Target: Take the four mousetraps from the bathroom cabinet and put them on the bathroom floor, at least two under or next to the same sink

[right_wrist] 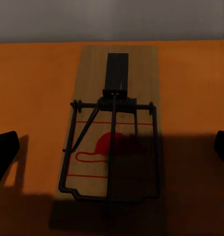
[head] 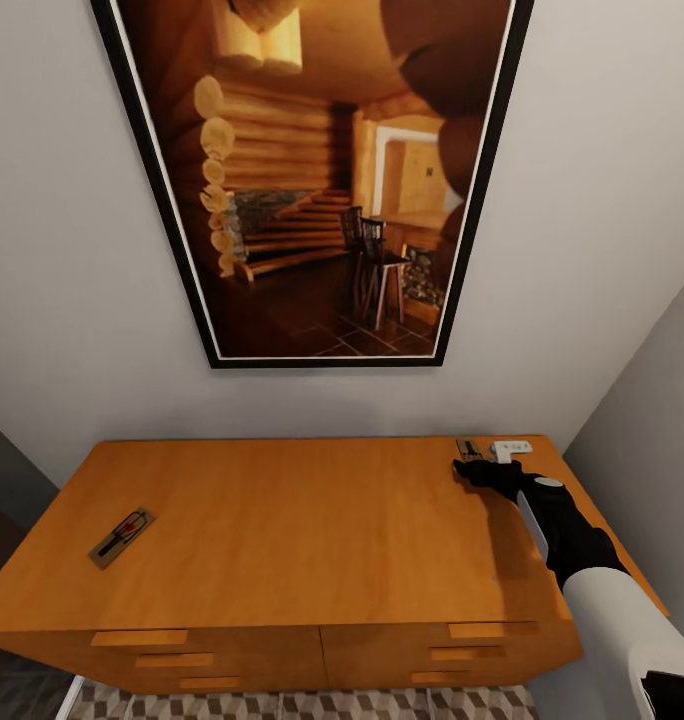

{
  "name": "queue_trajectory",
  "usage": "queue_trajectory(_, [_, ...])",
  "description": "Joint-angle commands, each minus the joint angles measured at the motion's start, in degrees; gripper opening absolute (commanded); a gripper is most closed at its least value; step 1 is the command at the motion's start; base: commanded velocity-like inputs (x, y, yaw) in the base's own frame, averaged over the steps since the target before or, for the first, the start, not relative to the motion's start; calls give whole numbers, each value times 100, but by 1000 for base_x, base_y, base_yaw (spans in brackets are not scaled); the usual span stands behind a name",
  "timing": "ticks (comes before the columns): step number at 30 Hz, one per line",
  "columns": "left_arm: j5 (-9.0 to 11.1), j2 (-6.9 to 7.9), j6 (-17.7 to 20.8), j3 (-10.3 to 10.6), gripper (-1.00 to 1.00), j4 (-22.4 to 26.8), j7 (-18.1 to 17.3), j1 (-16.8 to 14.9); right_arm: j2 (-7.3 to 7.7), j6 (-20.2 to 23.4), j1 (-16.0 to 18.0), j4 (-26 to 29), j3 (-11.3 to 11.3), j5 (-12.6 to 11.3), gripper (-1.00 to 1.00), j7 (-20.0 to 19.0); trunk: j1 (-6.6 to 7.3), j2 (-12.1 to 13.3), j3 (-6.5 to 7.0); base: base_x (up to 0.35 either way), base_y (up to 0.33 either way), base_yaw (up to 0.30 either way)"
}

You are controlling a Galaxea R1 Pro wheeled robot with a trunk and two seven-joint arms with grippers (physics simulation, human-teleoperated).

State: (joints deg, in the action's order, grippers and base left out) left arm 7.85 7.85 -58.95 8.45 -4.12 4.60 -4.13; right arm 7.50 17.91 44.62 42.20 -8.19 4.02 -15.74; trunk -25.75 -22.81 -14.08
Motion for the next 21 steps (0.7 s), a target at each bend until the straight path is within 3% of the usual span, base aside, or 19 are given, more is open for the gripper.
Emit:
queue_trajectory(1, [24,-2,-28,51,100,-19,30,-9,-3,28,3,7,-27,55,100,-43,-3,-11,-11,0,0,0])
queue_trajectory(21, [24,-2,-28,51,100,-19,30,-9,-27,20,3,-9,-16,40,100,-47,-3,-11,-14,0,0,0])
